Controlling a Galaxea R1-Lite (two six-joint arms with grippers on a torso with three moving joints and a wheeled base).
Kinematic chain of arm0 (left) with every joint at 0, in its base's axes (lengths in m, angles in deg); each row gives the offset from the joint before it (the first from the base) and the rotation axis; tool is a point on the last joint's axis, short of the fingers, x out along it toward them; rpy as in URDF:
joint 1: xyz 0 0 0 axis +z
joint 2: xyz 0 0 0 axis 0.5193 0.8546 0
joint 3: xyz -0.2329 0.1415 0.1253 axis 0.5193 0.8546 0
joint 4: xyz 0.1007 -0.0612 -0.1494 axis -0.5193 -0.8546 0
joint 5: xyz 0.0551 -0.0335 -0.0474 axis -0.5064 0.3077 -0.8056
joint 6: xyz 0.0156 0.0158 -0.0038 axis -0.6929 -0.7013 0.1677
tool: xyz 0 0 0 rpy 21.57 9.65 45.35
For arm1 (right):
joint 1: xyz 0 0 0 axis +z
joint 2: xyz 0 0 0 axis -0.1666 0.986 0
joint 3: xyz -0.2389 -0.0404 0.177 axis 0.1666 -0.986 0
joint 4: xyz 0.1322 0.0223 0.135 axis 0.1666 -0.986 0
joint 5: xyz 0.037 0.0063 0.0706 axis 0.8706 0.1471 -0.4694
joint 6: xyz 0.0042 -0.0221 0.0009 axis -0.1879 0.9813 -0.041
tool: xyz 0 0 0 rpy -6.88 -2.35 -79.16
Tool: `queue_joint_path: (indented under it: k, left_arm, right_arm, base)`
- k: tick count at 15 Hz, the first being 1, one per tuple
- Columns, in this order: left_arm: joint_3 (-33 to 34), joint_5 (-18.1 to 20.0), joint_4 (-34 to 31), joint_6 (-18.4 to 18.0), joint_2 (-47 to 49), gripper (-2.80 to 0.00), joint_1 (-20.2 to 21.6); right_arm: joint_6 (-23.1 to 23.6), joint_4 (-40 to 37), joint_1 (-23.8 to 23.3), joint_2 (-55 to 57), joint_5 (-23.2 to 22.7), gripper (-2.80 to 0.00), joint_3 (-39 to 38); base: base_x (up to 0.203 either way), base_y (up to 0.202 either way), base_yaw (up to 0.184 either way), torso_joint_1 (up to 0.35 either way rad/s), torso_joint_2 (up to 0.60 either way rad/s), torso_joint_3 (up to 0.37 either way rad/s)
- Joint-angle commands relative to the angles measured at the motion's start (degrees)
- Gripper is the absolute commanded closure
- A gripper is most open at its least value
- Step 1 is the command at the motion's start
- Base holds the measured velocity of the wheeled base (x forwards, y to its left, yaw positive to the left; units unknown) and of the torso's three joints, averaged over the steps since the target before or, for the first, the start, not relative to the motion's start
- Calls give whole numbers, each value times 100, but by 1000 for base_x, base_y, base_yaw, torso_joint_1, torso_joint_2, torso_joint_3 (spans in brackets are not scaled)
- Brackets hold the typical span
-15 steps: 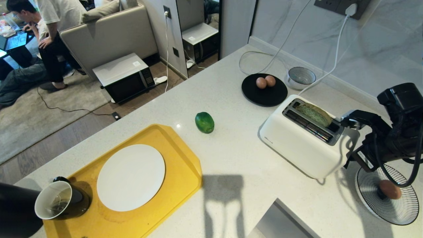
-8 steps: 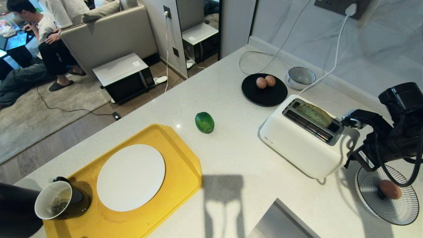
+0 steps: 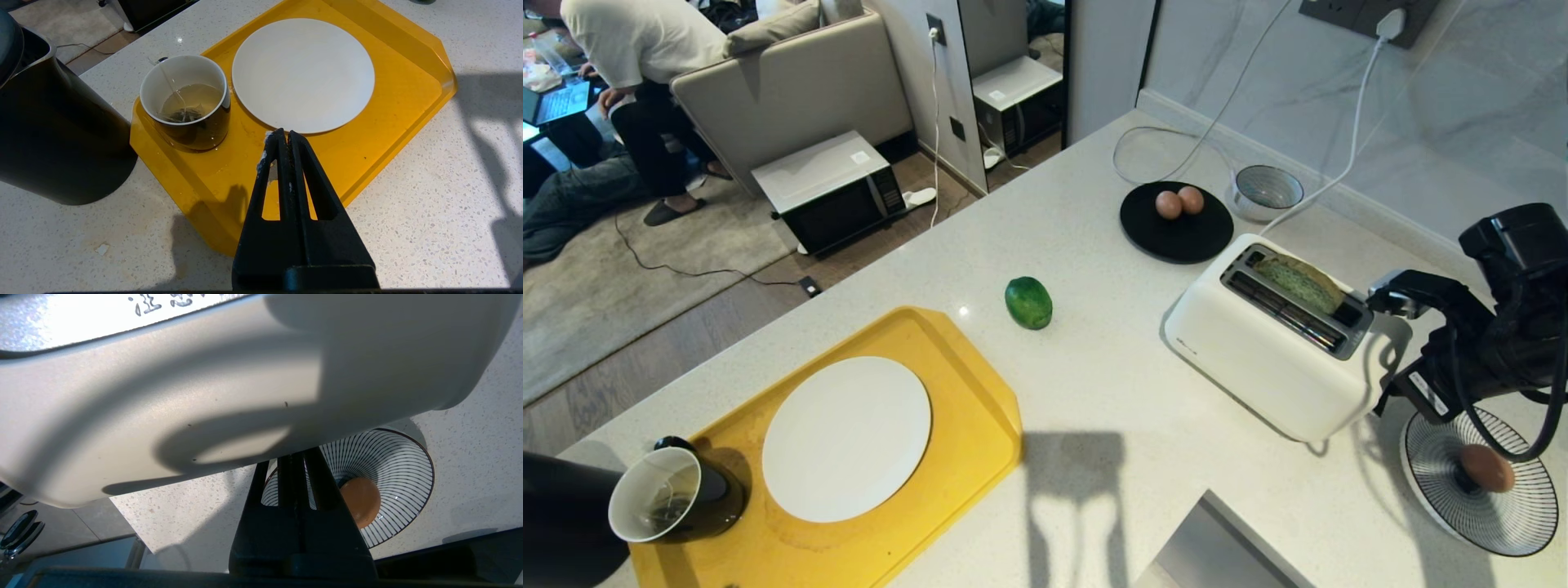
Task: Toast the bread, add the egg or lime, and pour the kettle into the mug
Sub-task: Use a bread toaster, then put the baked bread on a plate
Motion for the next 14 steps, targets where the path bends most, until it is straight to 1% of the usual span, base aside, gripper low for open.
queue_joint_path:
  k: [1, 5, 6, 11, 14]
  left_arm:
    - [1, 0, 2, -3, 9, 0, 1]
    - [1, 0, 2, -3, 5, 0, 1]
    - [1, 0, 2, -3, 9, 0, 1]
    - [1, 0, 2, -3, 9, 0, 1]
    - [1, 0, 2, -3, 9, 0, 1]
  right_arm:
    - [14, -16, -10, -26, 0, 0, 1]
    - [11, -70, -66, -311, 0, 0, -25]
    - [13, -154, -143, -422, -12, 0, -20]
    - [-5, -574, -362, -1077, -50, 0, 358]
    - [-24, -661, -394, -1632, -40, 0, 429]
  base:
    - [0, 0, 0, 0, 0, 0]
    - [0, 0, 0, 0, 0, 0]
    - [0, 0, 0, 0, 0, 0]
    - [0, 0, 0, 0, 0, 0]
    - [0, 0, 0, 0, 0, 0]
